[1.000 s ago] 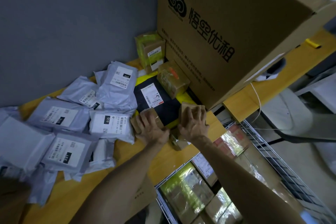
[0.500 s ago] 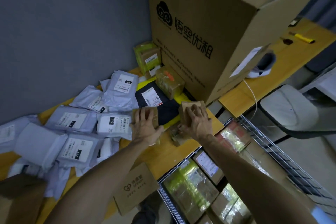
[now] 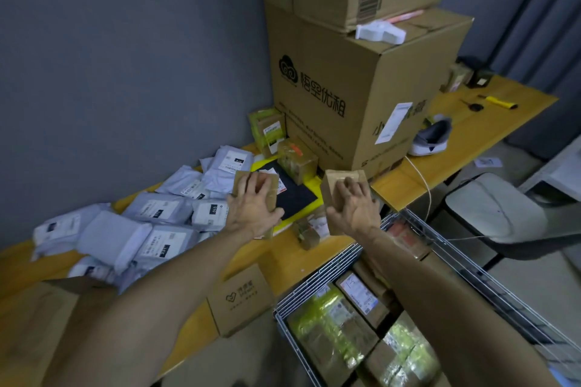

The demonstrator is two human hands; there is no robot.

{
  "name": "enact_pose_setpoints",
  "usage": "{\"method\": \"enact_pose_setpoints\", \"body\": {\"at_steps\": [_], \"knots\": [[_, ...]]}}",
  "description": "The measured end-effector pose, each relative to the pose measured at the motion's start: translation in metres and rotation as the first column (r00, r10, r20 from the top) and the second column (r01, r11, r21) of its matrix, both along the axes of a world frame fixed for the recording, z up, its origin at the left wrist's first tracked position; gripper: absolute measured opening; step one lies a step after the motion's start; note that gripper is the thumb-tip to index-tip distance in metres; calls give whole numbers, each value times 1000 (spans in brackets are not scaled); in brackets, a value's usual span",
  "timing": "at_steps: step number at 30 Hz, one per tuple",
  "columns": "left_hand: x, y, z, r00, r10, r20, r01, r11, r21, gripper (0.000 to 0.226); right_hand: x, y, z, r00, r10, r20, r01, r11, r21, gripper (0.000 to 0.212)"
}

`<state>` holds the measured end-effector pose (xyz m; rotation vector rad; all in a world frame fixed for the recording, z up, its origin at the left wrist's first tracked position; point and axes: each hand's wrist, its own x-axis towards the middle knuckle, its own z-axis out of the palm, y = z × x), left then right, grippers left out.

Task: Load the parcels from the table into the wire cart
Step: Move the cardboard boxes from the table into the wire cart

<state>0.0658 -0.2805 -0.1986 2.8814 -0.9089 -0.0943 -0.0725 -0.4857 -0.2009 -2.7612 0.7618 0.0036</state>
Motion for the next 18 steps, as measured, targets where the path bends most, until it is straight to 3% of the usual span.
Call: {"method": "enact_pose_setpoints", "body": {"at_steps": [7, 18], "knots": [[-14, 9, 20, 995, -102, 15, 103, 994, -41, 85, -32, 23, 19, 996, -82, 44, 84, 994, -62, 68], [-54, 36, 9, 928, -363, -83, 357, 931, -75, 82, -129, 95, 29, 926, -376, 22, 376, 919, -115, 70]]}}
